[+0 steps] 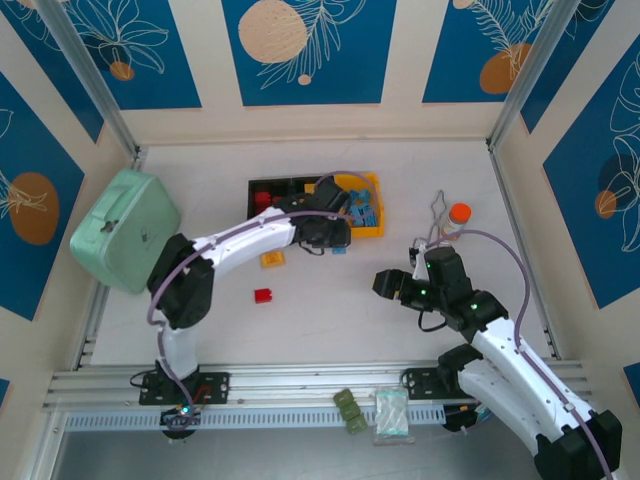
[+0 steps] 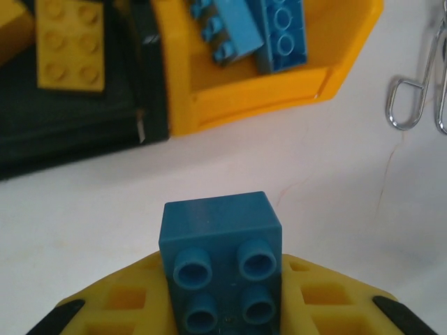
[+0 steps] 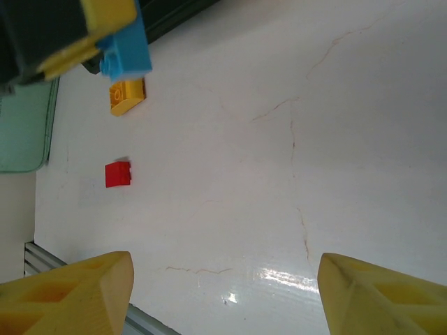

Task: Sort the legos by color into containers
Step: Place the lego in the container.

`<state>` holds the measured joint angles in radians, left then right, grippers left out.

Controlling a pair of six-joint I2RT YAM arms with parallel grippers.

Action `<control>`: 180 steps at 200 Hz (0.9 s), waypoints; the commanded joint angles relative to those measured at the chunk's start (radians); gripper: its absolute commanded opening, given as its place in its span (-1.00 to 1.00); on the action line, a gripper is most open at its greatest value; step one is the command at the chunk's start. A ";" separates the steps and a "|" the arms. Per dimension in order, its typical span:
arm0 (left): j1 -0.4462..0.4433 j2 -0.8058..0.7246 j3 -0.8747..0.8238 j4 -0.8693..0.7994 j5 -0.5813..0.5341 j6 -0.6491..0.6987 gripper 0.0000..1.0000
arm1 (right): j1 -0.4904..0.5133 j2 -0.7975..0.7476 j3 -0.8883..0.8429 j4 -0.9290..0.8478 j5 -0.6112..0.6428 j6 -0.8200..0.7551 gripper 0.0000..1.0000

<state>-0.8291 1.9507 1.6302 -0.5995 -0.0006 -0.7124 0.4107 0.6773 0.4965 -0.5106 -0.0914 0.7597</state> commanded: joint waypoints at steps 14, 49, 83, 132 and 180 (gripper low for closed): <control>-0.006 0.137 0.243 -0.118 -0.003 0.063 -0.61 | -0.013 -0.039 -0.028 -0.035 -0.025 0.011 0.41; 0.014 0.271 0.451 -0.184 -0.014 0.081 -0.61 | -0.024 -0.069 -0.042 -0.055 -0.026 0.020 0.41; 0.033 0.407 0.657 -0.234 -0.099 0.123 -0.60 | -0.027 -0.085 -0.062 -0.058 -0.035 0.031 0.41; 0.075 0.572 0.917 -0.261 -0.121 0.149 -0.55 | -0.032 -0.107 -0.064 -0.086 -0.029 0.033 0.42; 0.114 0.638 1.001 -0.207 -0.073 0.150 -0.36 | -0.041 -0.127 -0.063 -0.112 -0.024 0.030 0.41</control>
<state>-0.7334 2.5462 2.5469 -0.8185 -0.0967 -0.5846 0.3779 0.5625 0.4419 -0.5850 -0.1051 0.7860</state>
